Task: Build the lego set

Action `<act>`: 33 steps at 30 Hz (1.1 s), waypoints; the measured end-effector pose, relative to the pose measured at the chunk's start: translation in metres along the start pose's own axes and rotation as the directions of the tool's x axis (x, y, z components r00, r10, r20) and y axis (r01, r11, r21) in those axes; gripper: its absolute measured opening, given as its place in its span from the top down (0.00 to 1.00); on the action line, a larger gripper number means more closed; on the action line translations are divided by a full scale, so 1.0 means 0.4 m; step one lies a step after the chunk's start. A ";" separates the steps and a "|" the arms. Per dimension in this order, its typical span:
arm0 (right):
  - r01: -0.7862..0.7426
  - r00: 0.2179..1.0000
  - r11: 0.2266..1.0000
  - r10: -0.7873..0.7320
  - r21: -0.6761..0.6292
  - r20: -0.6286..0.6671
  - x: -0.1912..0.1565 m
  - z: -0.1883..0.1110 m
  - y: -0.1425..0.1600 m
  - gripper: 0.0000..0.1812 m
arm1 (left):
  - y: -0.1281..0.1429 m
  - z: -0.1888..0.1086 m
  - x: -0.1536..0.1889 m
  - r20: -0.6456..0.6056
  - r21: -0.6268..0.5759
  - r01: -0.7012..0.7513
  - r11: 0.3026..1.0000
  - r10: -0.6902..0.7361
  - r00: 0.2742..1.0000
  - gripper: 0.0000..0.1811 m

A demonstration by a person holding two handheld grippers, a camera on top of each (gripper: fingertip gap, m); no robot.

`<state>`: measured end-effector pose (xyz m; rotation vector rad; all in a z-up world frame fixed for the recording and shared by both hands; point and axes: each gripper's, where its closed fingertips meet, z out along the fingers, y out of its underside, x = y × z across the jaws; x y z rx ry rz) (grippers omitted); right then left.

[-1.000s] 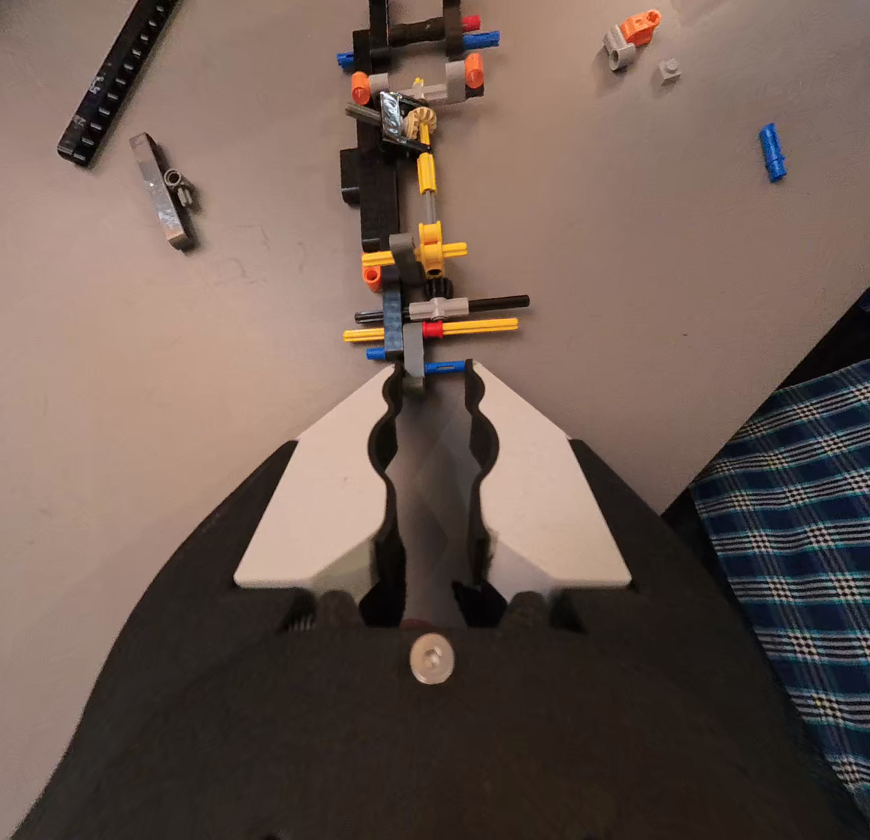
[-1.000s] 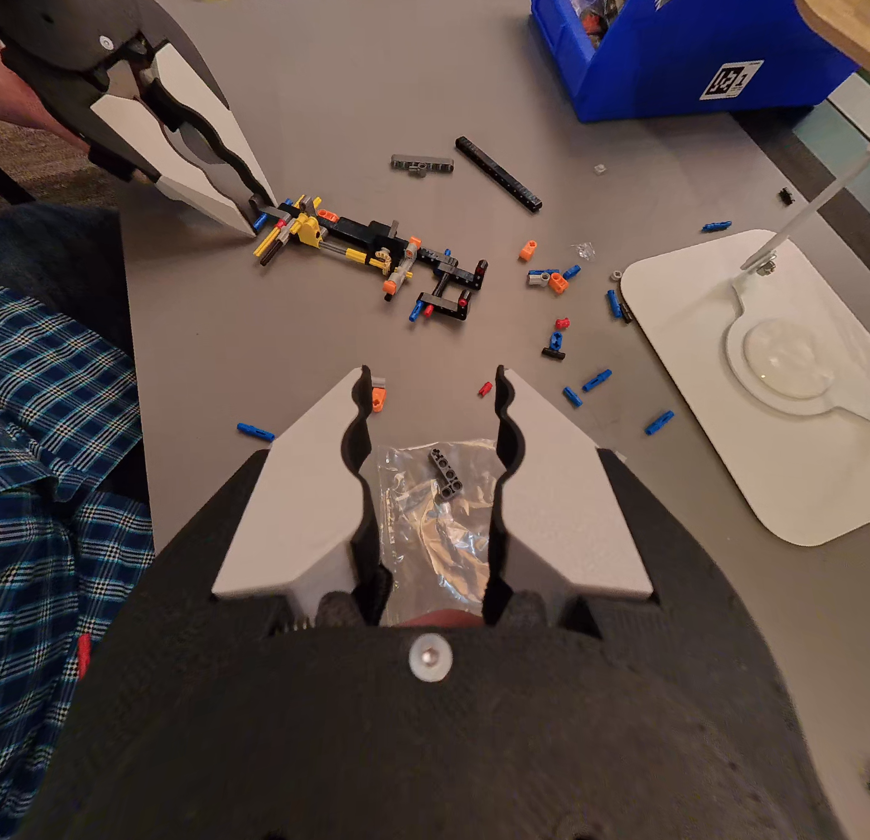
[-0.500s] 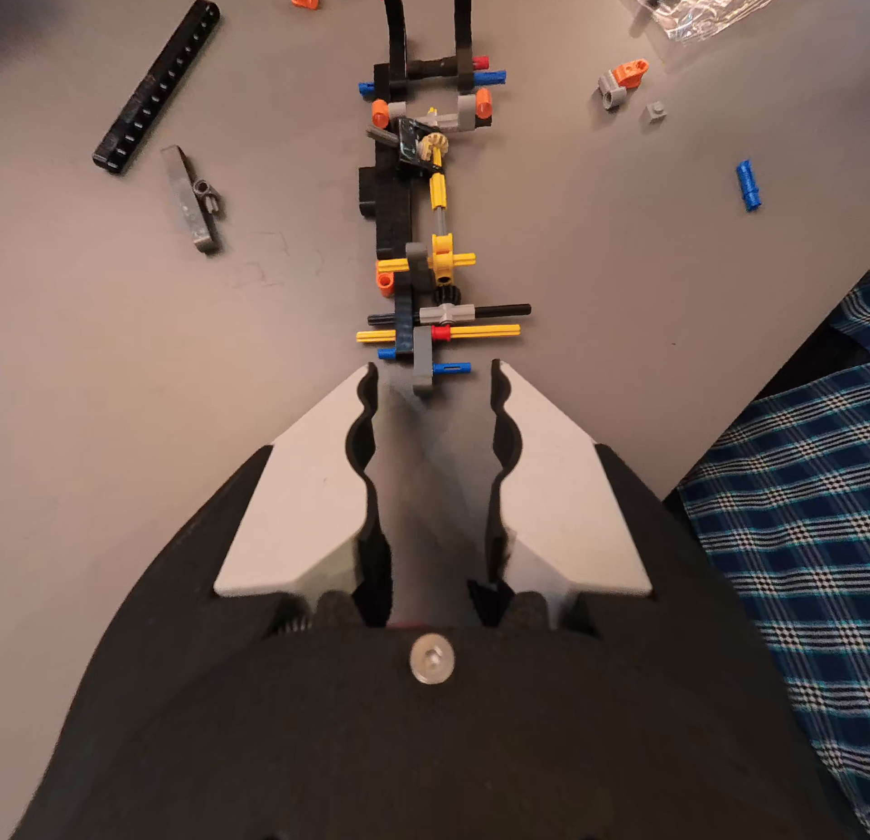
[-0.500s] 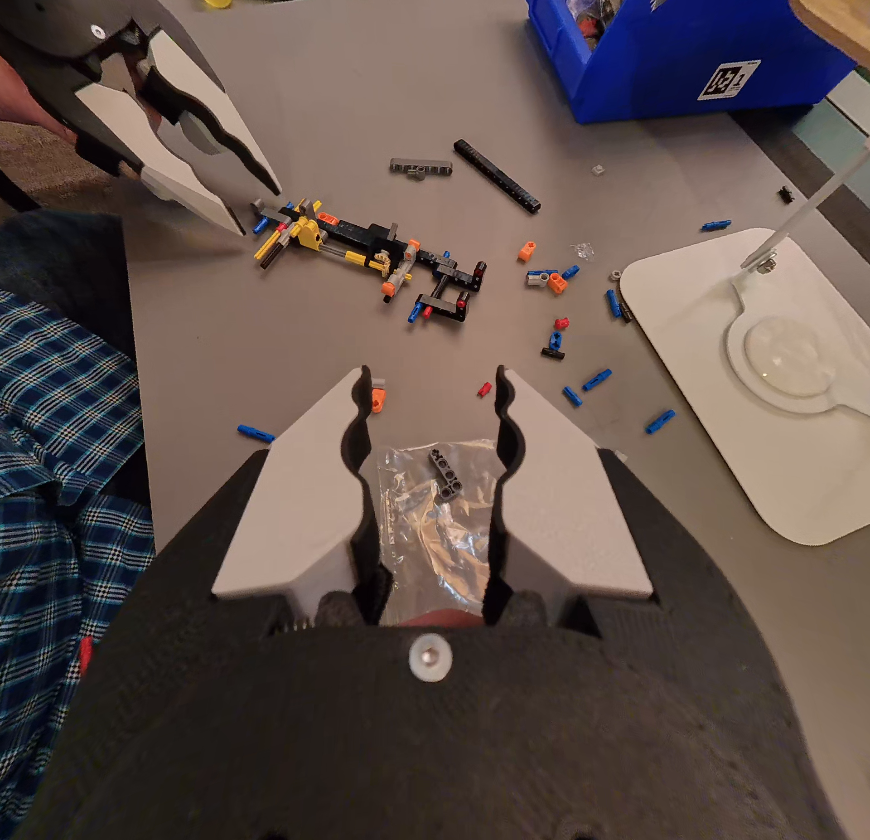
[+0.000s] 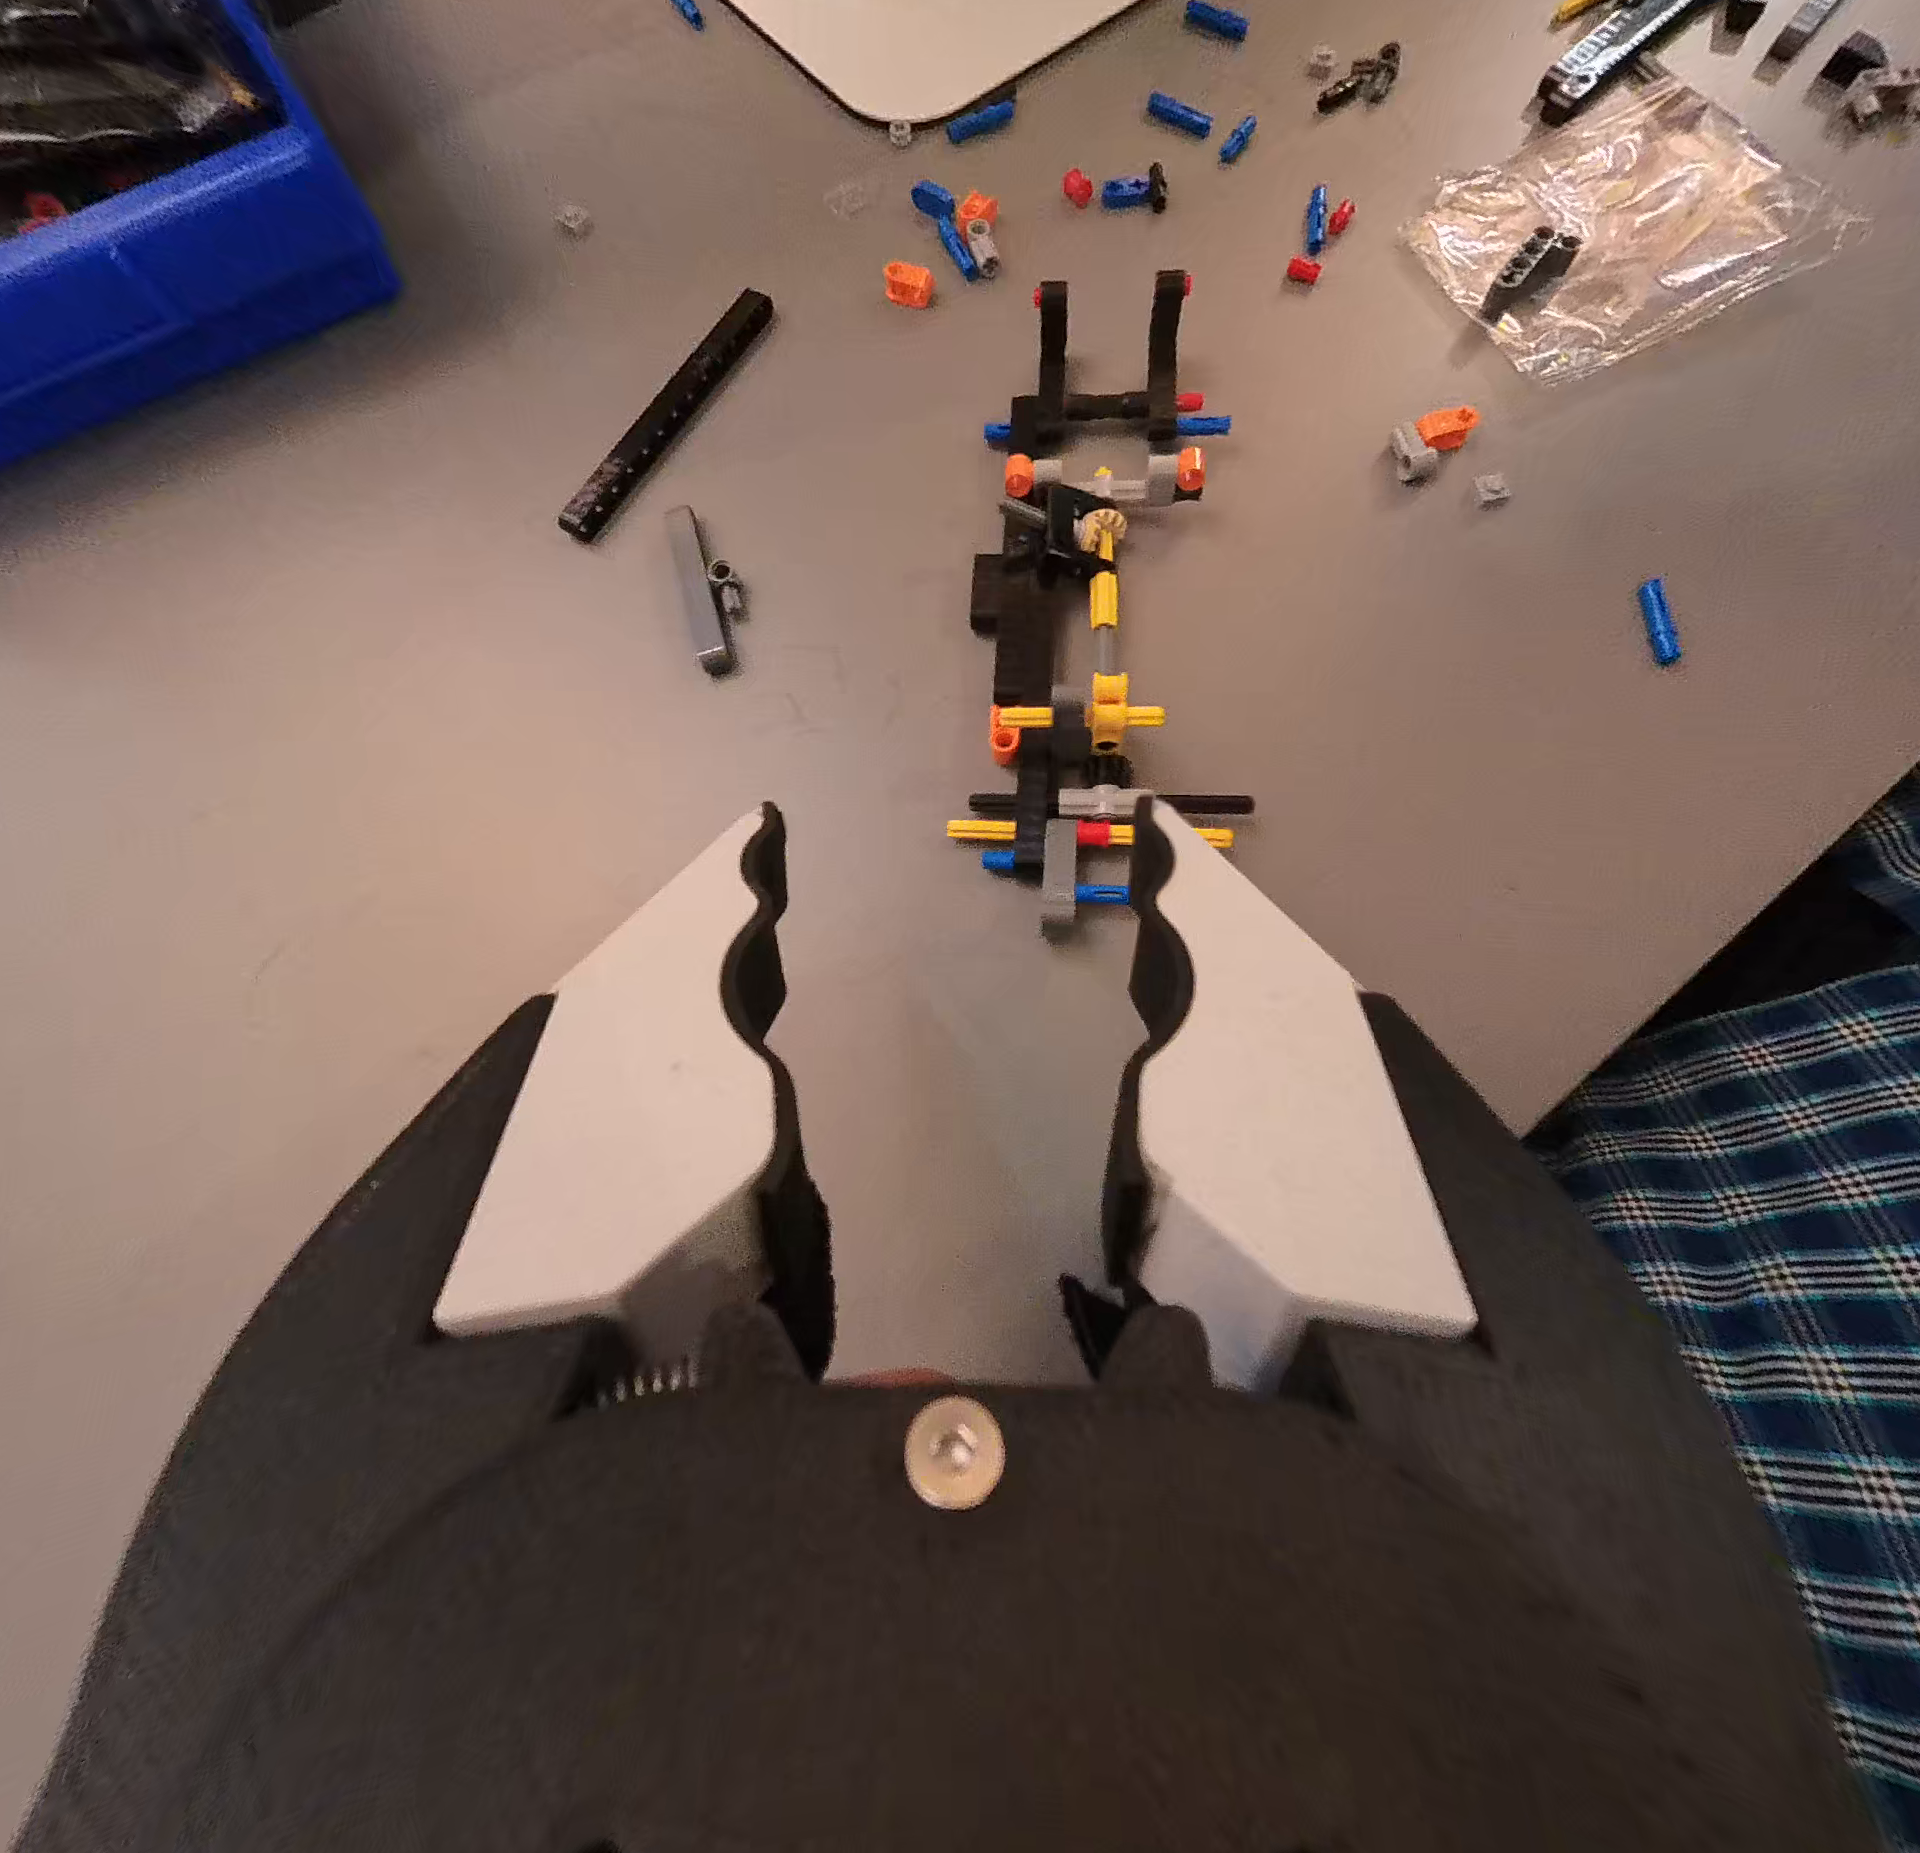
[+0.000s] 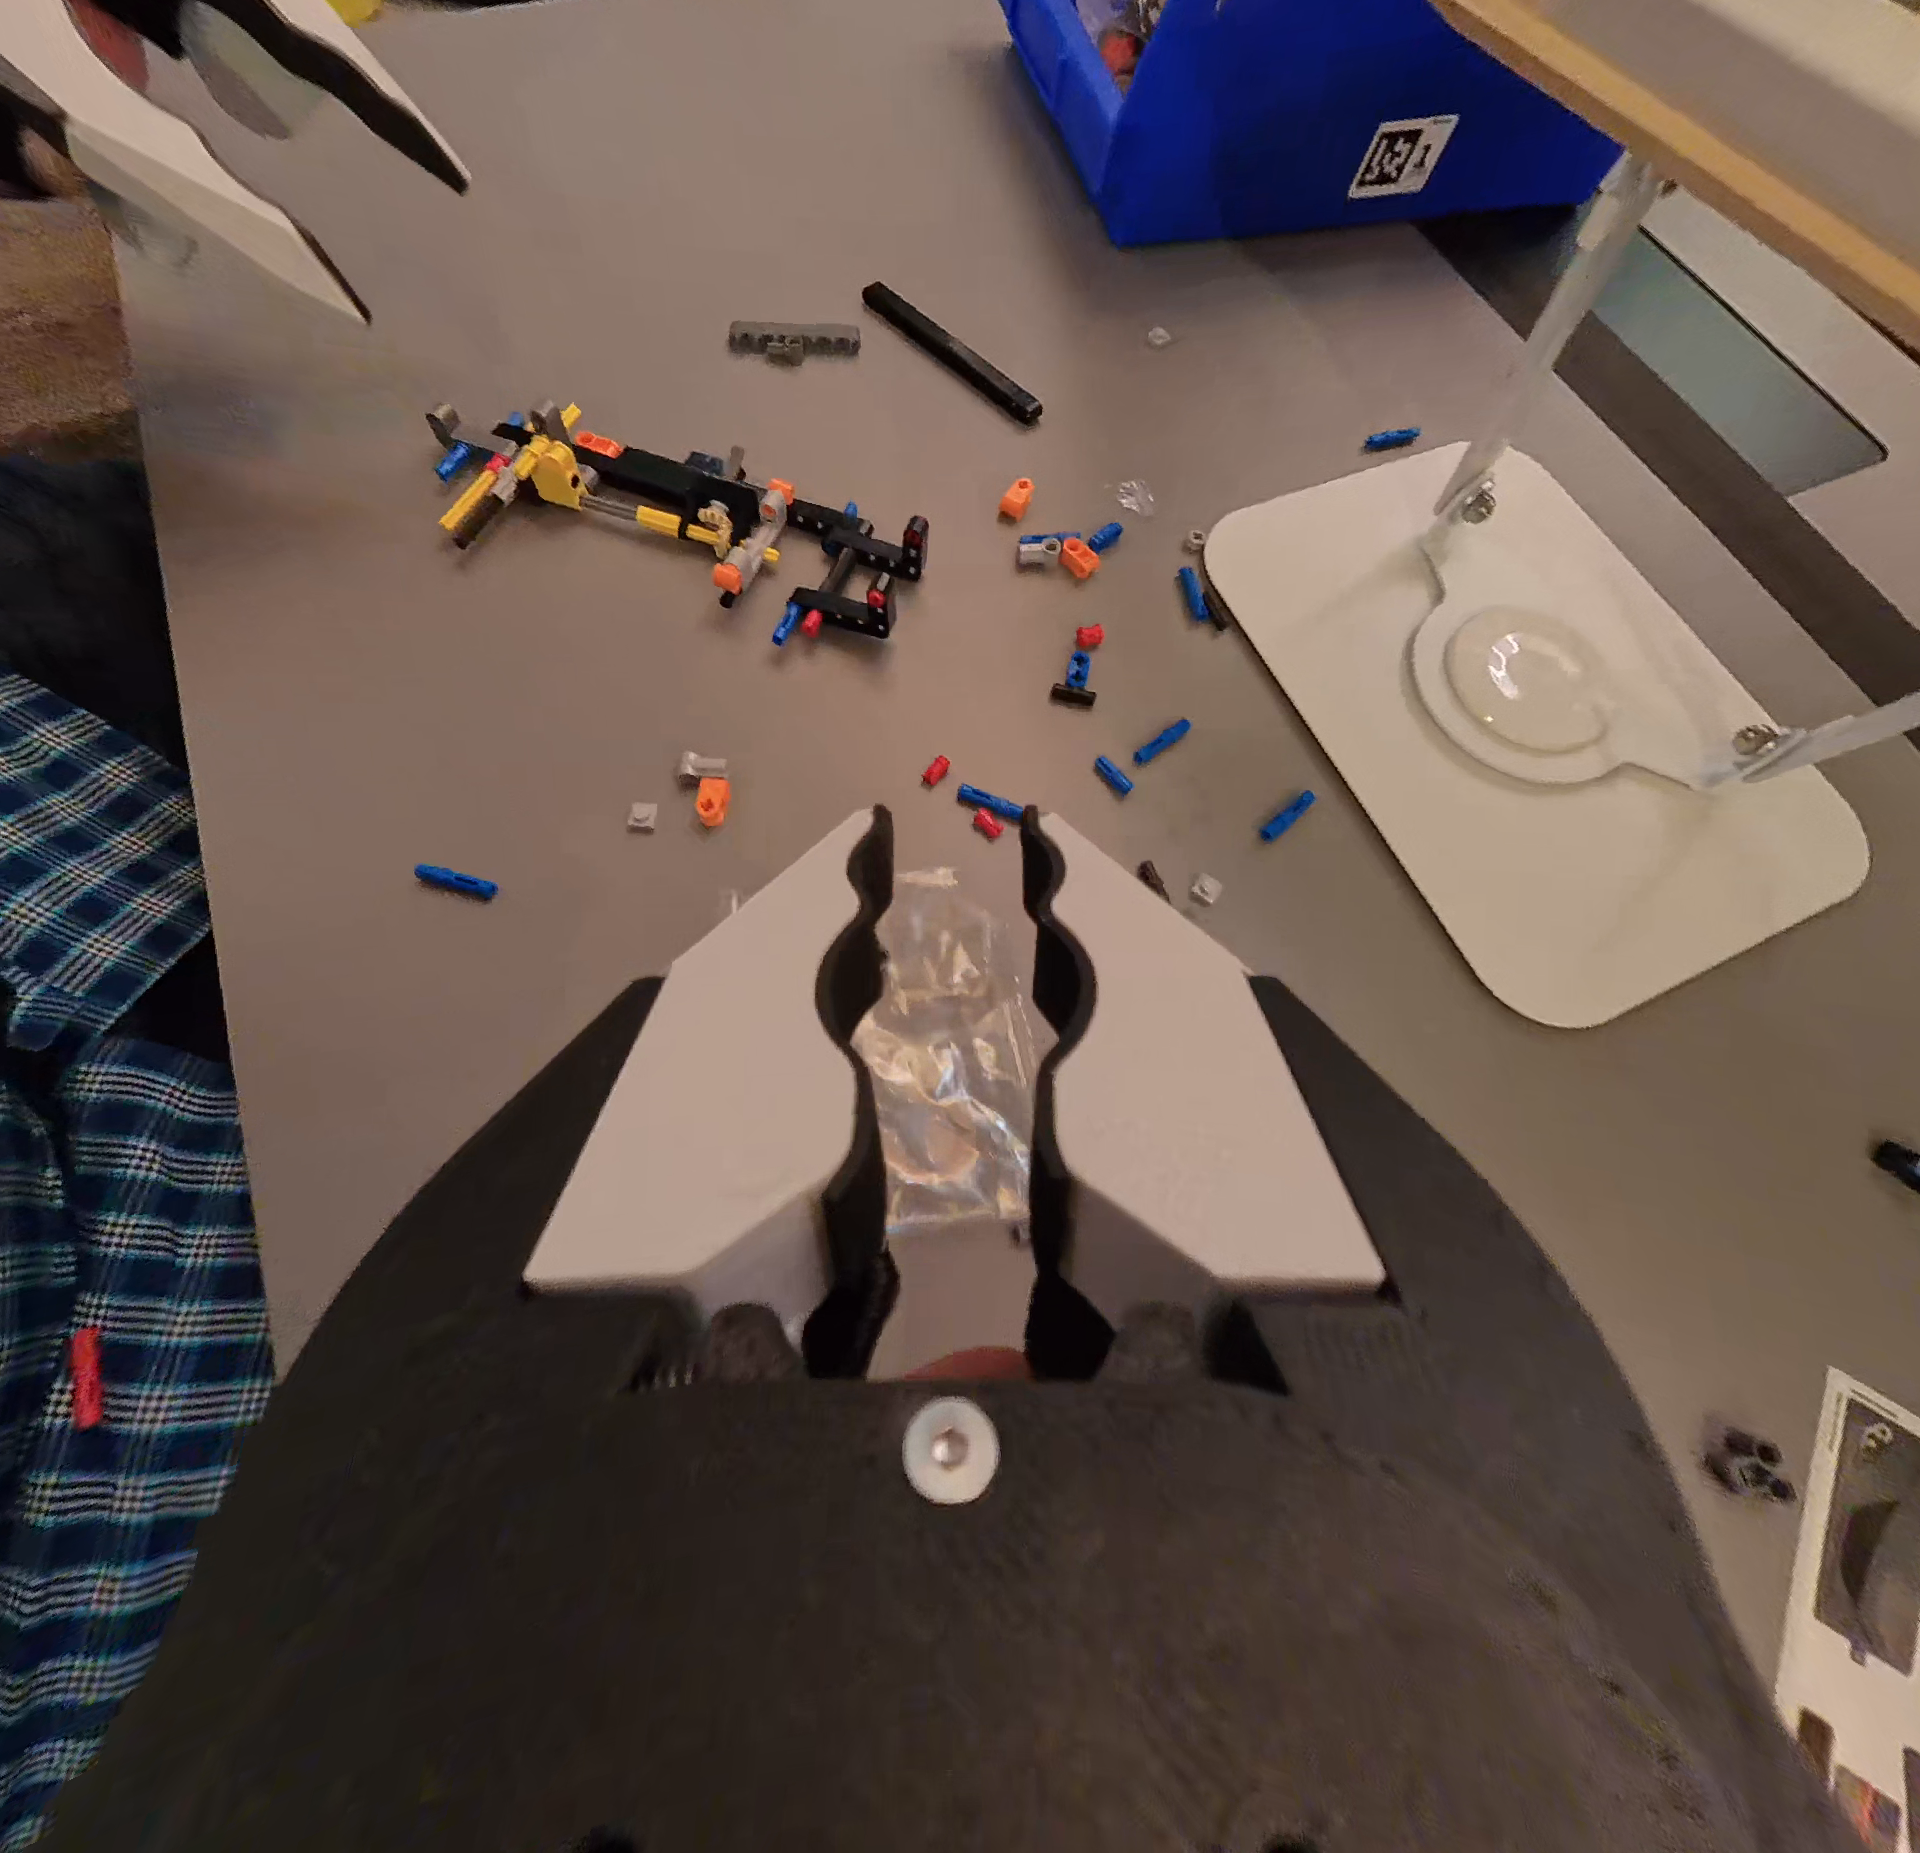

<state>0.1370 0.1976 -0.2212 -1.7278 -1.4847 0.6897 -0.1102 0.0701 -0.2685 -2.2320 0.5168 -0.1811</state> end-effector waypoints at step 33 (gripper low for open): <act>0.073 0.996 0.969 -0.081 -0.235 -0.025 0.204 0.088 0.137 0.87 | -0.182 0.159 -0.083 -0.009 0.075 -0.104 0.992 0.105 0.994 0.65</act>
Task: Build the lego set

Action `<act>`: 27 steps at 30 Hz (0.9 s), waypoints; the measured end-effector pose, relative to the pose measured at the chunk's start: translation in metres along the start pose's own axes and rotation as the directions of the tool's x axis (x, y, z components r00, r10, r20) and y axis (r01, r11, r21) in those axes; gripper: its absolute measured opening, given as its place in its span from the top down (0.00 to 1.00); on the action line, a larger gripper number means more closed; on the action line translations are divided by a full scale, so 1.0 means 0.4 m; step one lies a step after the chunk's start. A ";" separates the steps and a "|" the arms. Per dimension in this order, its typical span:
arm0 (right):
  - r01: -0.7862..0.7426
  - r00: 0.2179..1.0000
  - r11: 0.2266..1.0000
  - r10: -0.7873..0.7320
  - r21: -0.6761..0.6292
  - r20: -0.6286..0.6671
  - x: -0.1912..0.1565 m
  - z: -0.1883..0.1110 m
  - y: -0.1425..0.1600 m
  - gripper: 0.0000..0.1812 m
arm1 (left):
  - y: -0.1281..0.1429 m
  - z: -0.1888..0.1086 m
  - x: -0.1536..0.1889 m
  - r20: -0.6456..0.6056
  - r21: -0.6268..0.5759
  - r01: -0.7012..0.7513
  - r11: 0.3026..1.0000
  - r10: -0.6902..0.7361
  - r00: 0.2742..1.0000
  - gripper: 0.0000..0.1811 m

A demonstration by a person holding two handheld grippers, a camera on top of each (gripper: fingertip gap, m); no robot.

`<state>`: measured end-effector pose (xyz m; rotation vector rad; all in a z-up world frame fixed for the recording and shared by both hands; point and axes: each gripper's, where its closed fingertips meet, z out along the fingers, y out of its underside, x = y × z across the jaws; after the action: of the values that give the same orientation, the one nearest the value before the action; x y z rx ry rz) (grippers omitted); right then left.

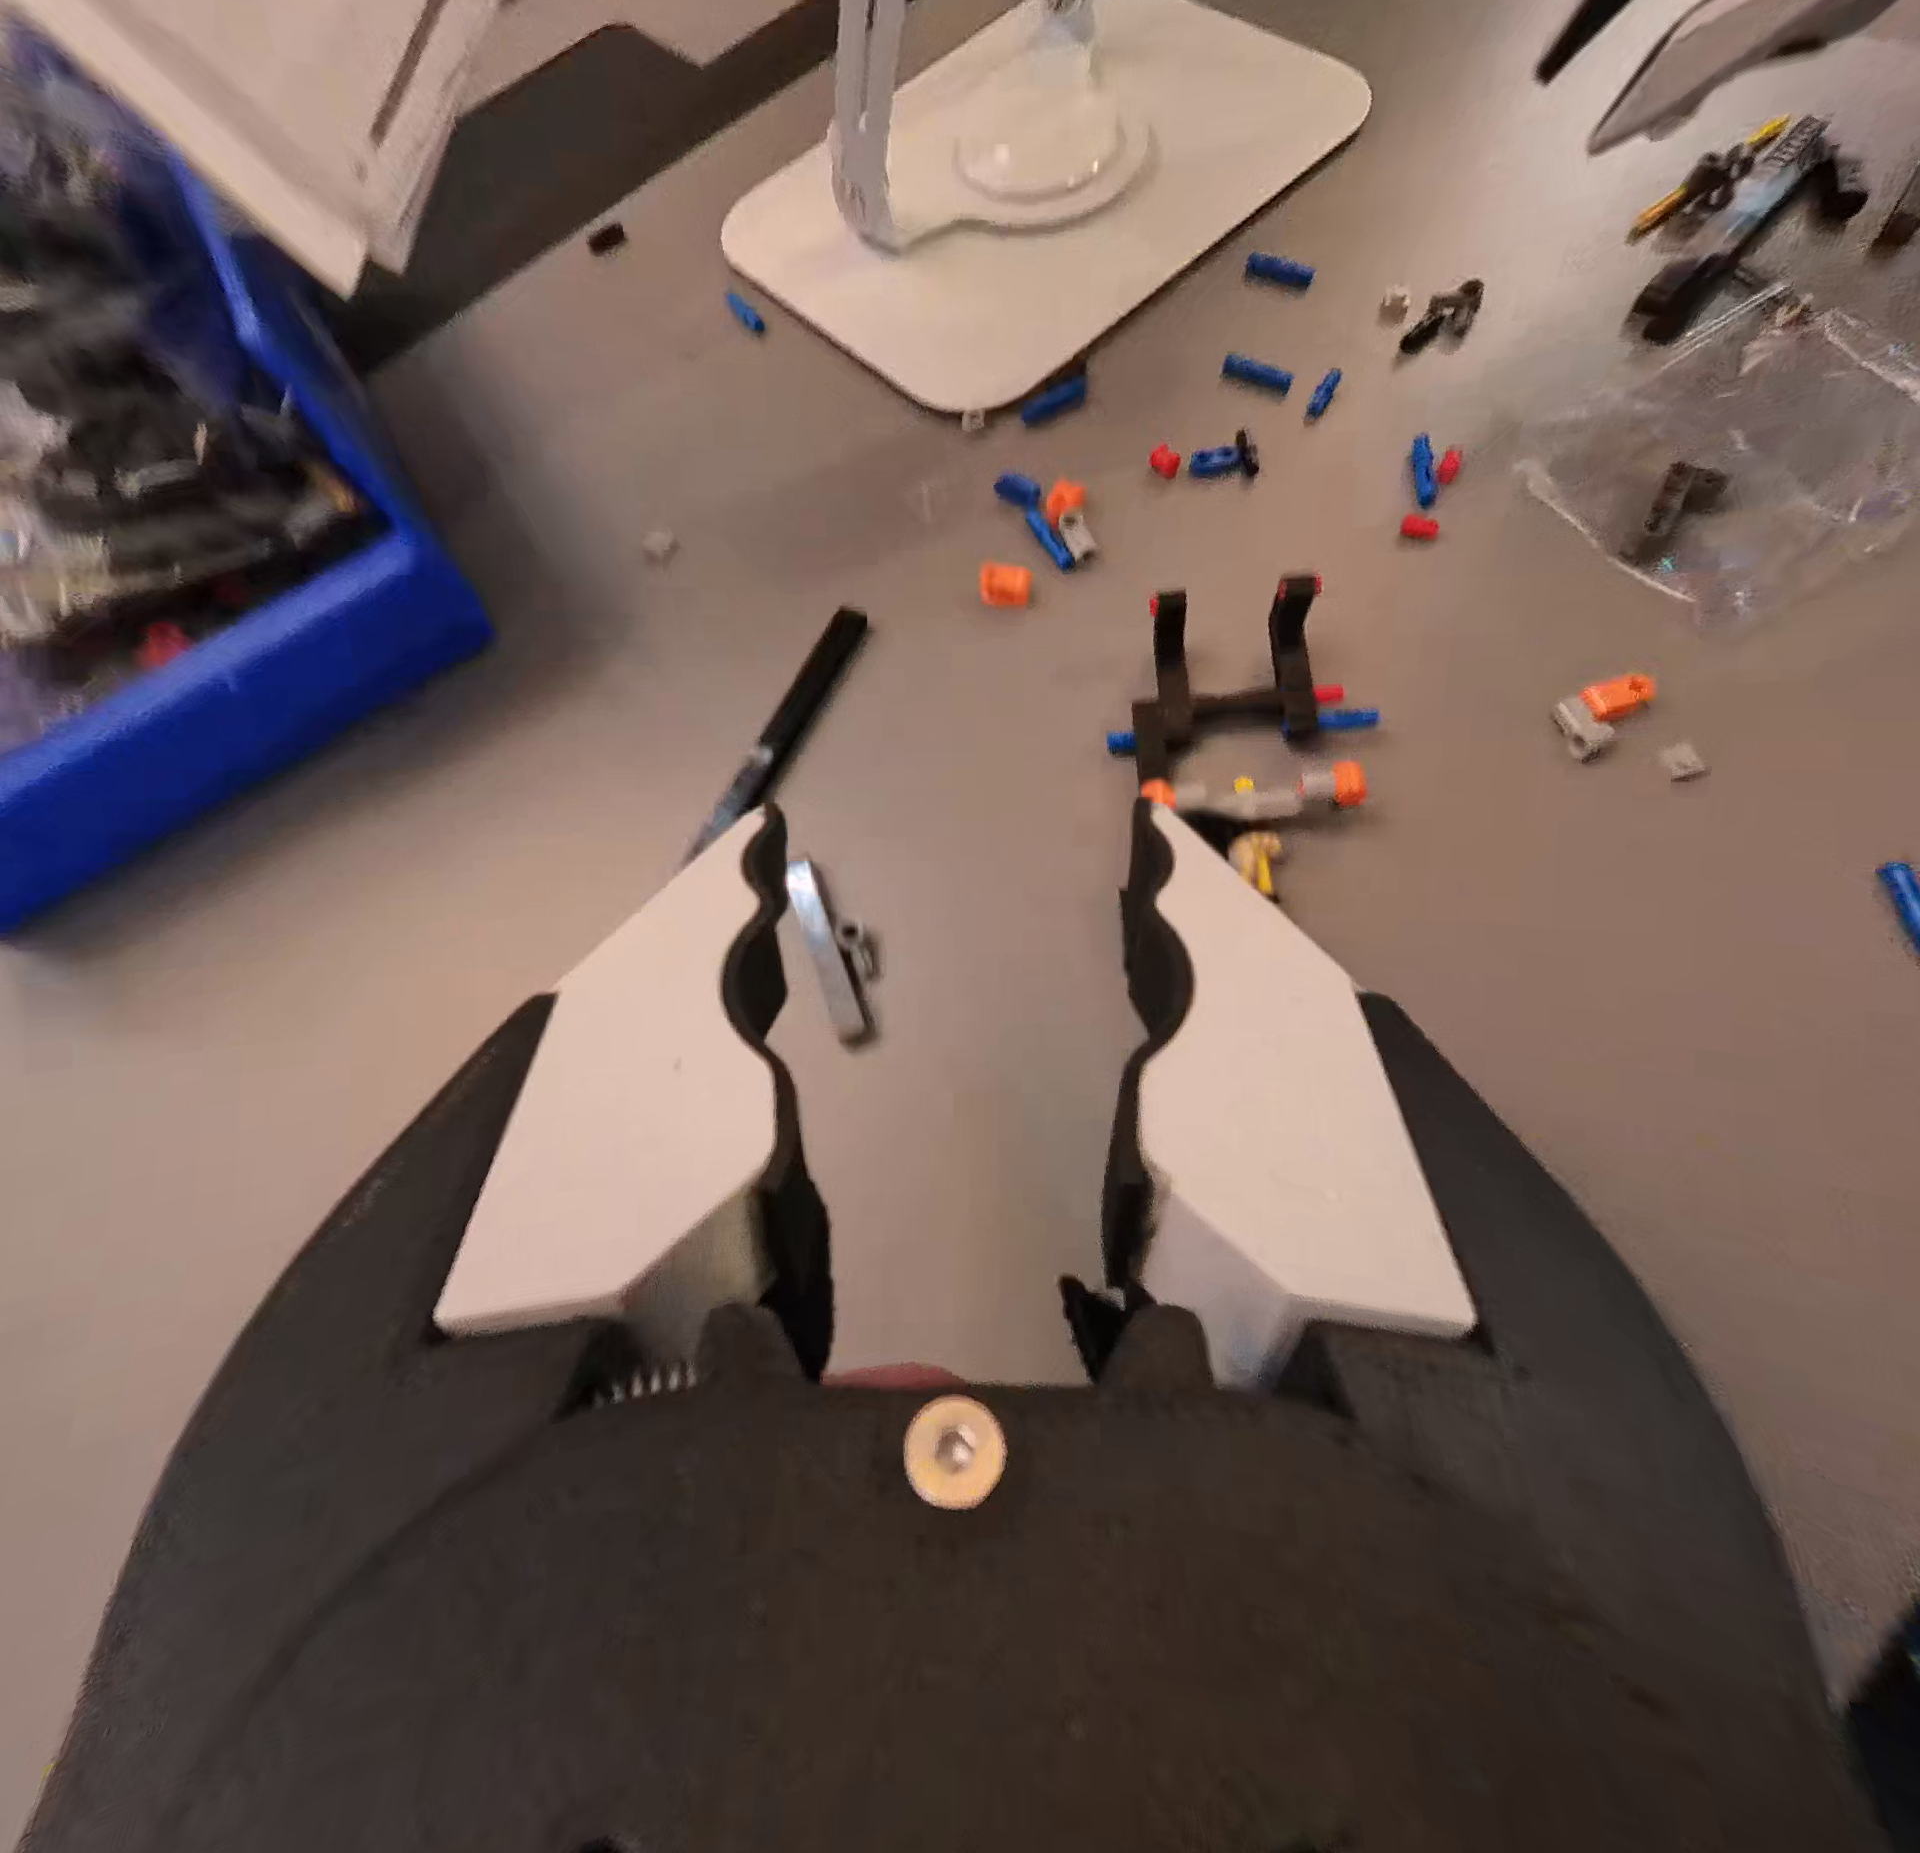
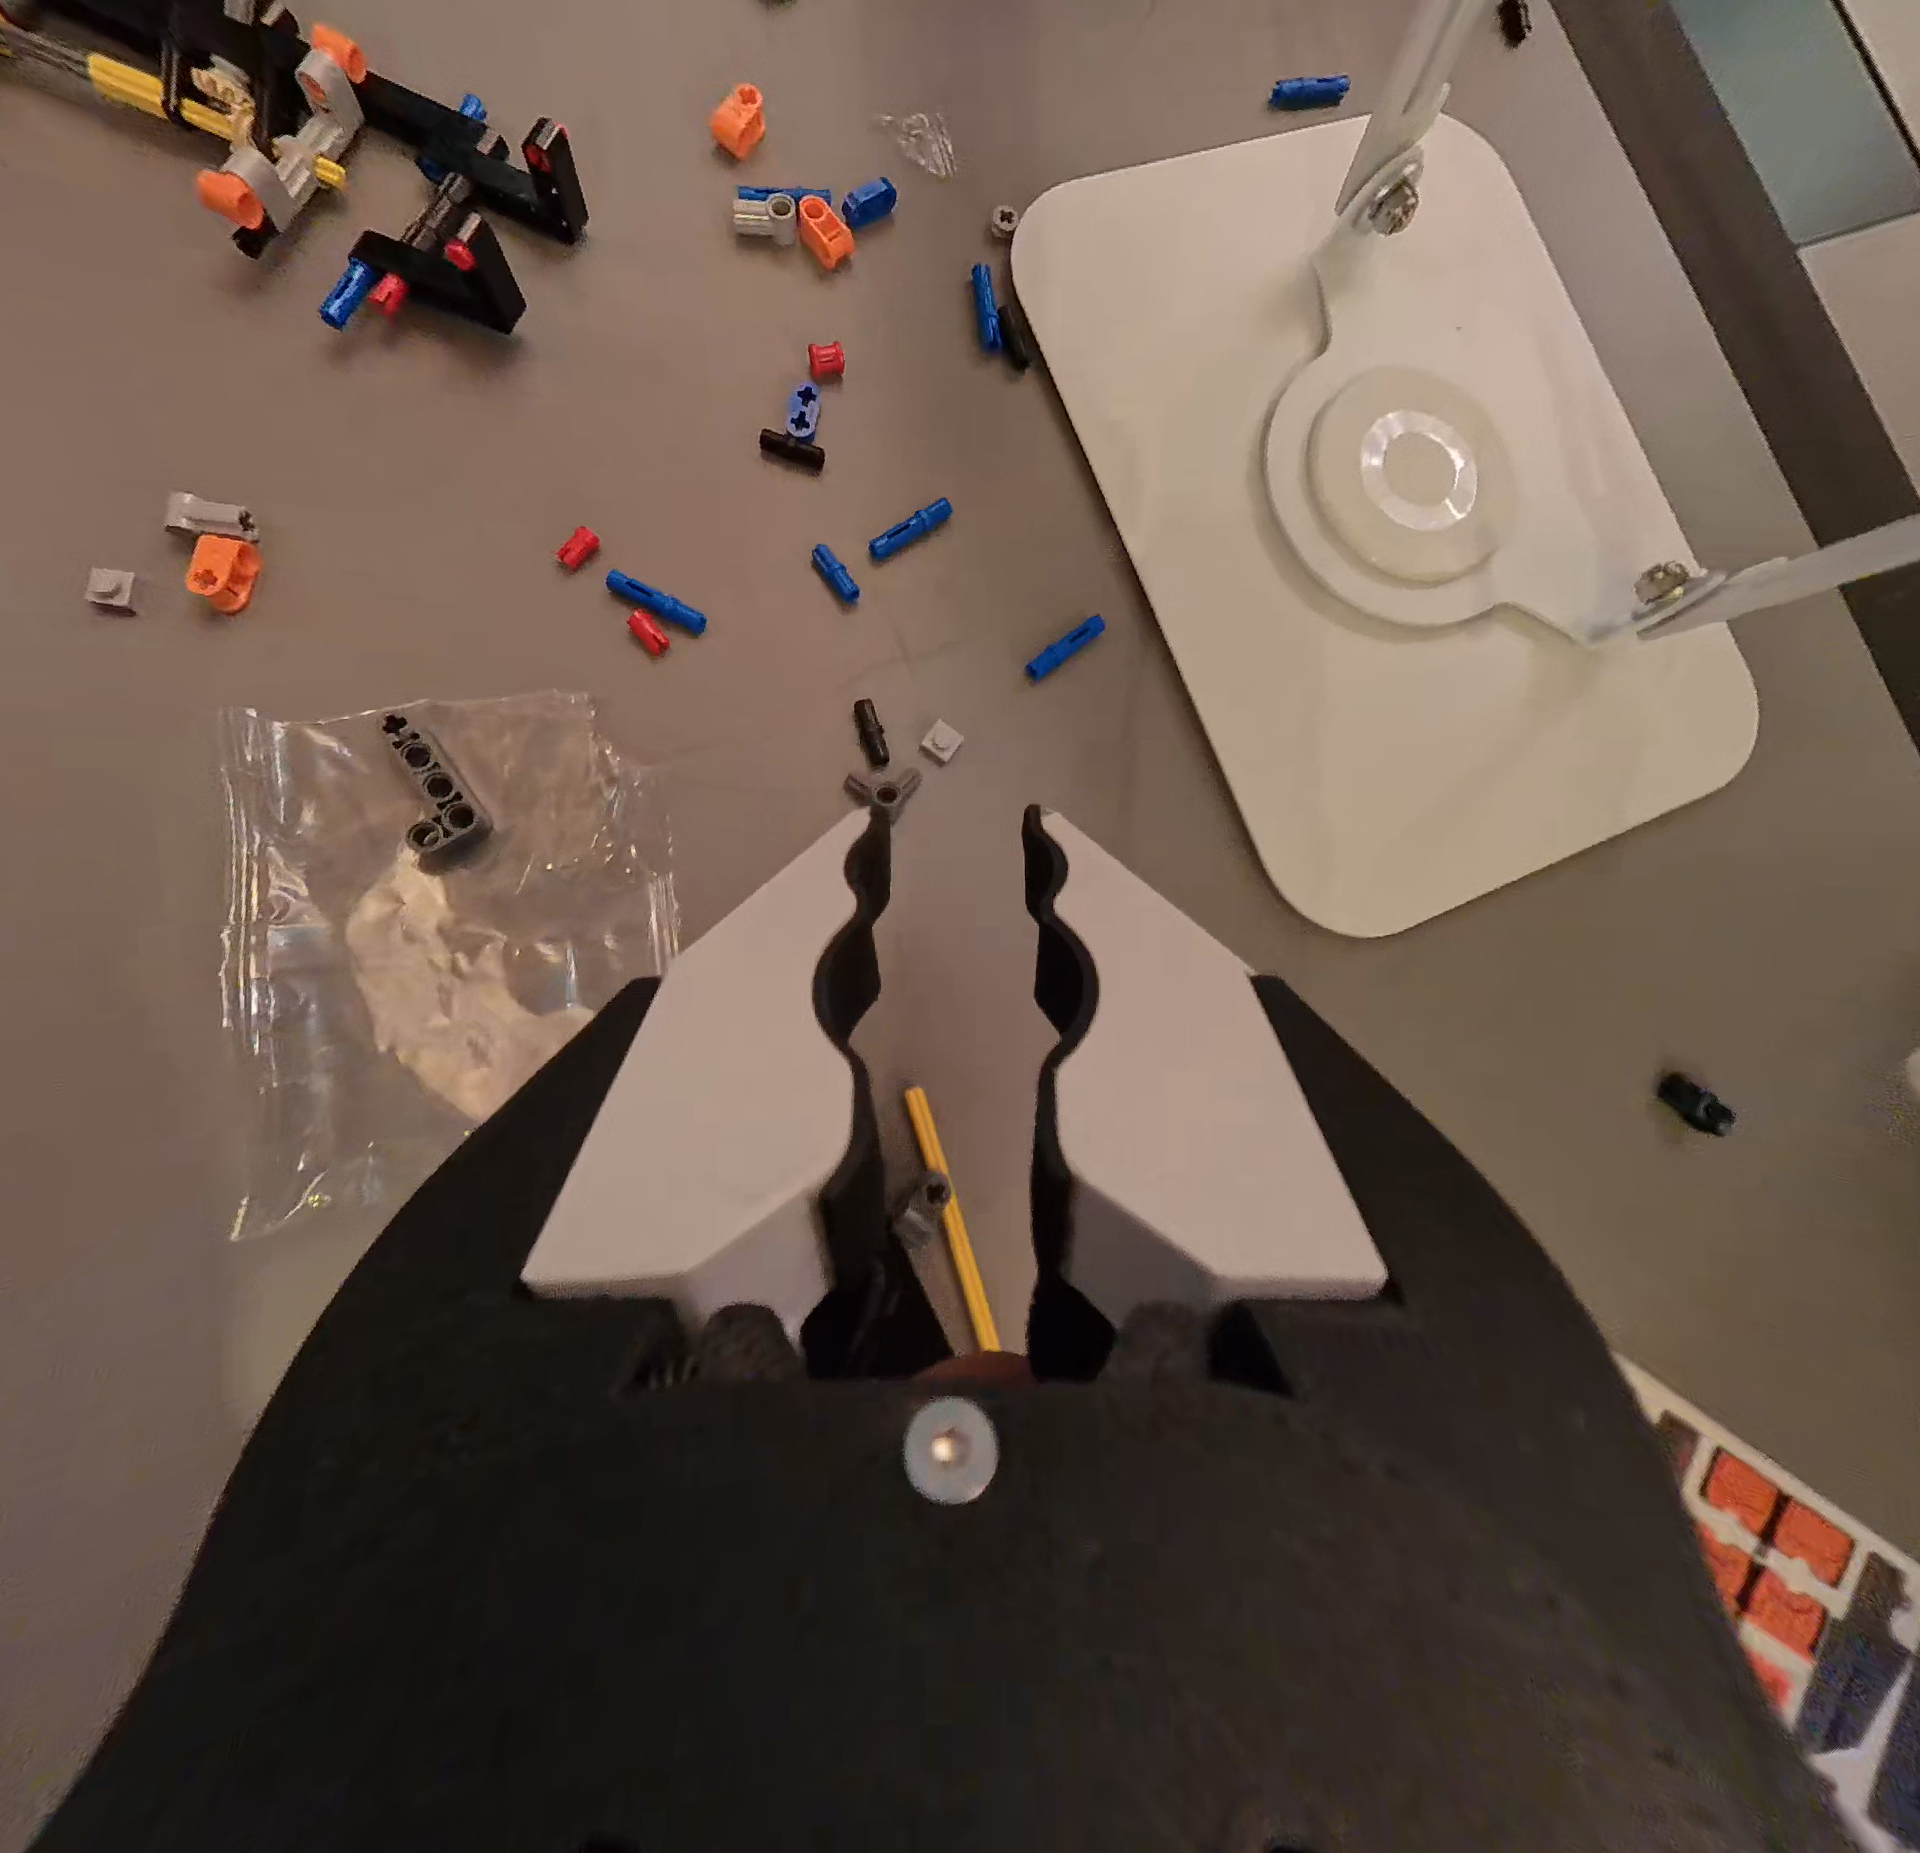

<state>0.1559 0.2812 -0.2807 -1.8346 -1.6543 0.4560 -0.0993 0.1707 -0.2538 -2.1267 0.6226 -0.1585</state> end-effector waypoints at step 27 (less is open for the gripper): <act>-0.107 0.994 0.965 0.107 0.240 0.011 -0.025 -0.094 0.051 0.86 | -0.053 0.392 -0.238 0.005 -0.175 -0.184 0.967 0.187 0.982 0.84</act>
<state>0.1935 0.2630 -0.2670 -1.7469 -1.4339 0.6707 -0.1216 0.3415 -0.3199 -2.2186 0.8450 0.0235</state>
